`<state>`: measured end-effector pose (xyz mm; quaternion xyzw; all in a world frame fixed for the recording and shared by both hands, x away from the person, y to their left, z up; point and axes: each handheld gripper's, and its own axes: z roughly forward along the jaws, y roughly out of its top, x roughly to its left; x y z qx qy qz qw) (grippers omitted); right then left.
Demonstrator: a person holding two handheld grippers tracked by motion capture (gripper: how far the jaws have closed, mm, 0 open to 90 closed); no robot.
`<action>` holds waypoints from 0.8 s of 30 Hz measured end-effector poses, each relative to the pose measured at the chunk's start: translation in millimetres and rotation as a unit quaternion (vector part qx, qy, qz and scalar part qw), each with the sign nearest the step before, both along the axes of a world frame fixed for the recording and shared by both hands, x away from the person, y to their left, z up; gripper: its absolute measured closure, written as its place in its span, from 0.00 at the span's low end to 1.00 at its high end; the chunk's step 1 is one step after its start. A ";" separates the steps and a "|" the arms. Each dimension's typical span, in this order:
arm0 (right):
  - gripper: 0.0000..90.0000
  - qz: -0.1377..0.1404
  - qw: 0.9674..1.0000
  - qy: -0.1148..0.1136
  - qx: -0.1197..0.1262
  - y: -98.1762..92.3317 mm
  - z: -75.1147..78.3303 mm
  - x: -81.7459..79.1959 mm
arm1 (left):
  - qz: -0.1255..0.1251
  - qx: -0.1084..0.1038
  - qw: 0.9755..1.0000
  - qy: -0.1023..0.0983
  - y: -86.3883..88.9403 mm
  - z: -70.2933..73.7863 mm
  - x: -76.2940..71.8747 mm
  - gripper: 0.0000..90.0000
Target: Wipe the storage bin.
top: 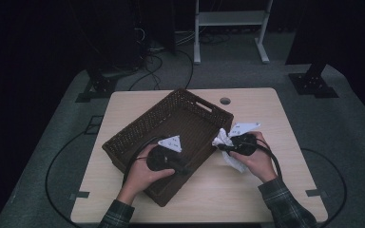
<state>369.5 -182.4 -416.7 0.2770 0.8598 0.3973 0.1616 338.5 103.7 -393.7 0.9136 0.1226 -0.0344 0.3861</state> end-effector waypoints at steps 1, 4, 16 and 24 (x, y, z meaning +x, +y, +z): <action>0.82 0.001 1.000 -0.002 -0.001 0.0 0.9 -0.6 | 0.000 0.000 1.000 0.000 0.0 0.0 0.0 0.72; 0.82 0.002 1.000 -0.003 -0.002 0.7 1.3 -1.0 | 0.000 0.000 1.000 0.000 -0.1 0.0 -0.1 0.72; 0.82 0.007 1.000 0.009 -0.005 5.0 -7.8 2.3 | 0.000 0.001 1.000 -0.002 -0.6 0.0 -0.4 0.72; 0.82 0.005 1.000 0.024 -0.010 5.8 -17.5 5.7 | 0.000 0.002 1.000 -0.003 -0.9 0.0 -0.6 0.72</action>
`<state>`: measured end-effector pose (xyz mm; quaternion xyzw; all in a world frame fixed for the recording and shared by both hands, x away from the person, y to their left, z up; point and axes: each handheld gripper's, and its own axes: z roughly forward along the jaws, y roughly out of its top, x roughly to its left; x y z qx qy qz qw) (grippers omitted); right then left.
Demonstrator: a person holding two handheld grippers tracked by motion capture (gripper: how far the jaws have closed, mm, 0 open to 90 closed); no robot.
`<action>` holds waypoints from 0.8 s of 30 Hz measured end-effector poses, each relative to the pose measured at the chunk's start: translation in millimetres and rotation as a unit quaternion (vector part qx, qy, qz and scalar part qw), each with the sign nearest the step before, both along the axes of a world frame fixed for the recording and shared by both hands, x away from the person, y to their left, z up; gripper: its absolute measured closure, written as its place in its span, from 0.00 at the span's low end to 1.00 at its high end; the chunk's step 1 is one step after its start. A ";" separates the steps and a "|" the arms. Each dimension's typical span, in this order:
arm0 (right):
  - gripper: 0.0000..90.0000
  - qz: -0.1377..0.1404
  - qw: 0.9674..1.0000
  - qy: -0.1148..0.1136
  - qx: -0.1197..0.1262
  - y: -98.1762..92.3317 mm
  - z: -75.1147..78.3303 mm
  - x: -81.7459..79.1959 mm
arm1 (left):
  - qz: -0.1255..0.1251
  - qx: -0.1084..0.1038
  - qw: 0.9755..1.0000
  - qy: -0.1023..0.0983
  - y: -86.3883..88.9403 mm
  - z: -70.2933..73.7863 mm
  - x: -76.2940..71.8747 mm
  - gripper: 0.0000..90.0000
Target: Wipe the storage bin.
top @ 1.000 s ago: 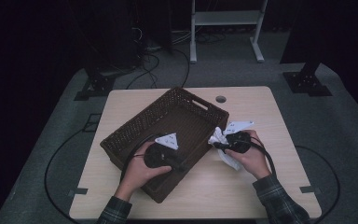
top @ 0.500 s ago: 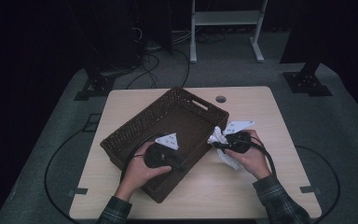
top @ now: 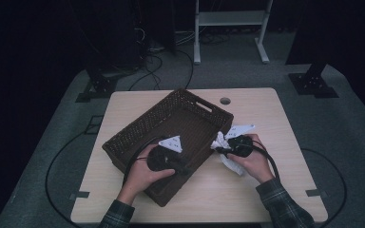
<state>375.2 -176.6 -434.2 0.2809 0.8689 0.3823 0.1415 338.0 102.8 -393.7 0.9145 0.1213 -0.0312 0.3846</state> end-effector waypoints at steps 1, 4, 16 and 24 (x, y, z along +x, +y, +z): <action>0.82 0.000 1.000 0.002 0.000 -0.1 -1.0 0.3 | 0.000 0.000 1.000 0.000 0.0 0.0 0.0 0.72; 0.82 -0.001 1.000 0.006 -0.002 -0.6 -4.8 1.8 | 0.000 0.000 1.000 0.001 0.1 0.0 0.2 0.72; 0.82 0.000 0.999 0.029 -0.022 3.4 -23.9 6.8 | 0.000 -0.001 1.000 0.001 0.2 -0.1 0.2 0.72; 0.82 0.000 0.999 0.040 -0.029 5.1 -32.0 7.9 | 0.000 -0.001 1.000 0.002 0.3 -0.1 0.4 0.72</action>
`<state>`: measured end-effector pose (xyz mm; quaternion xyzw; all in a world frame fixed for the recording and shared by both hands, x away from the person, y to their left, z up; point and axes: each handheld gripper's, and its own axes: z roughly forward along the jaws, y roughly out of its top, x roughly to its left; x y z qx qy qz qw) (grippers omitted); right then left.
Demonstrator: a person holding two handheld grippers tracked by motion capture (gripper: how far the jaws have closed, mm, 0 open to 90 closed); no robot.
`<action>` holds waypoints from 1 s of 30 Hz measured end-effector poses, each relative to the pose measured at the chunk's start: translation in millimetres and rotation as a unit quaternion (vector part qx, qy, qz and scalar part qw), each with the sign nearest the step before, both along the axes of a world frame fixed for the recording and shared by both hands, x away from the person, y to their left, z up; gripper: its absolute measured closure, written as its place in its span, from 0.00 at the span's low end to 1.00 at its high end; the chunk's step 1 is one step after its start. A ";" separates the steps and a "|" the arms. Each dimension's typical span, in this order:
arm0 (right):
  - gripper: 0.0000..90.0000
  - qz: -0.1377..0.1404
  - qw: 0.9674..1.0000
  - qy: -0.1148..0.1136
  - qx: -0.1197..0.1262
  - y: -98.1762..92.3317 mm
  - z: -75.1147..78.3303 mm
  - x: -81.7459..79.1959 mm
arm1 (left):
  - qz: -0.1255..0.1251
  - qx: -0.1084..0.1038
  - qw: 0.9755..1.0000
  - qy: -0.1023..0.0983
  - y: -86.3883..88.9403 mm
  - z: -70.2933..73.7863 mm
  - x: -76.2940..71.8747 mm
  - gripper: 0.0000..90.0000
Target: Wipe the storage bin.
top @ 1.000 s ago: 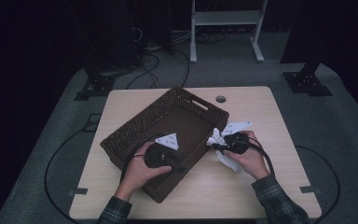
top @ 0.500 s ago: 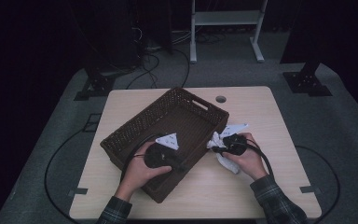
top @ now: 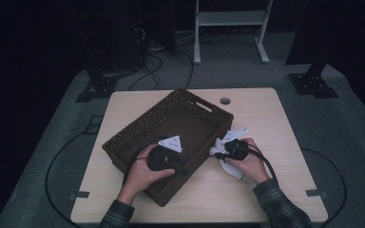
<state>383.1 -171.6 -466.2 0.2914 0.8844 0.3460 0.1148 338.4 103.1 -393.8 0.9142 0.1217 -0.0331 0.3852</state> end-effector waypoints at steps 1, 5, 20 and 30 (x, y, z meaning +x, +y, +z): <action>0.82 -0.001 1.000 0.003 -0.004 0.8 -2.2 -0.2 | 0.000 0.000 1.000 0.000 0.0 0.0 0.1 0.72; 0.82 0.002 1.000 0.008 -0.015 3.9 -9.8 -1.2 | 0.000 0.000 1.000 0.000 0.1 0.0 -0.1 0.72; 0.82 0.010 1.000 0.002 -0.008 10.2 -5.1 -12.3 | 0.000 0.000 1.000 0.000 0.1 0.0 0.0 0.72; 0.82 0.021 0.999 -0.026 0.011 10.6 16.0 -21.1 | 0.000 0.000 1.000 0.000 0.1 0.0 -0.1 0.72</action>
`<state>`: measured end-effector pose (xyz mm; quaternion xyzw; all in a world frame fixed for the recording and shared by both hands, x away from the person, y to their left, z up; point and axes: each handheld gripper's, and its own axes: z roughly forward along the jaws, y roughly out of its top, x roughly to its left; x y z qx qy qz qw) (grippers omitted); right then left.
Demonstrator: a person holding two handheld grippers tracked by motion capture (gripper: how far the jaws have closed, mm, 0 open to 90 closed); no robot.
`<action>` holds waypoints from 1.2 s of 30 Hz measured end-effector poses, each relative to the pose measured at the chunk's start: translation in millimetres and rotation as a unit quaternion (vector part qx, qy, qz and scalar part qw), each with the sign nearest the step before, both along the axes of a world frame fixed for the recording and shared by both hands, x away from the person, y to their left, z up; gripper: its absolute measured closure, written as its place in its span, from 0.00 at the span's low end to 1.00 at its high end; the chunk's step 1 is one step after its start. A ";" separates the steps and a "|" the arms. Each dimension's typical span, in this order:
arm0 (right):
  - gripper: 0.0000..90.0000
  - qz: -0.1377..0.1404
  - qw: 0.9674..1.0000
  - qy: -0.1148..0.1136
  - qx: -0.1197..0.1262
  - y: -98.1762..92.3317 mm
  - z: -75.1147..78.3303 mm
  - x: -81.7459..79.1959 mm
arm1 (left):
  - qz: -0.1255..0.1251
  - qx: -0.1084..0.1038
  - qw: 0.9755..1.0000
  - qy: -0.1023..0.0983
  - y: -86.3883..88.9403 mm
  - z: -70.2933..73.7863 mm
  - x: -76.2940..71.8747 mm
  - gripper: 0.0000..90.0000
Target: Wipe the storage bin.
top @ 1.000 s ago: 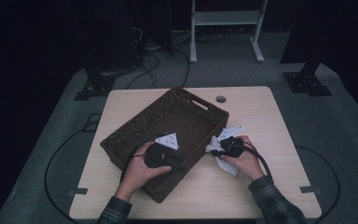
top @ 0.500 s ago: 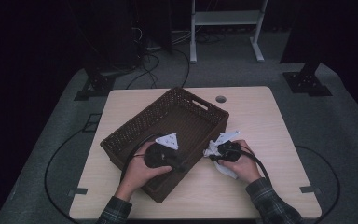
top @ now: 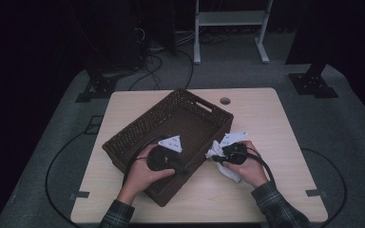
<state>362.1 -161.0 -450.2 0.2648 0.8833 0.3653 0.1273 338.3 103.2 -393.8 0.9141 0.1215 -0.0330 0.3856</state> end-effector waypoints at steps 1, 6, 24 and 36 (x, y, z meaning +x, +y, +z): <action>0.82 0.001 1.000 -0.001 0.001 0.0 1.0 -0.6 | 0.000 0.000 1.000 0.000 0.0 0.0 0.0 0.72; 0.82 0.002 1.000 -0.011 0.003 0.4 7.9 -3.3 | 0.000 0.000 1.000 0.000 0.1 0.0 0.1 0.72; 0.82 0.008 0.999 -0.042 0.020 -1.1 31.1 -14.1 | 0.000 -0.001 1.000 0.001 0.2 0.0 0.1 0.72; 0.82 0.022 0.997 -0.063 0.039 0.9 48.3 -24.4 | 0.000 0.000 1.000 0.001 0.2 0.0 0.2 0.72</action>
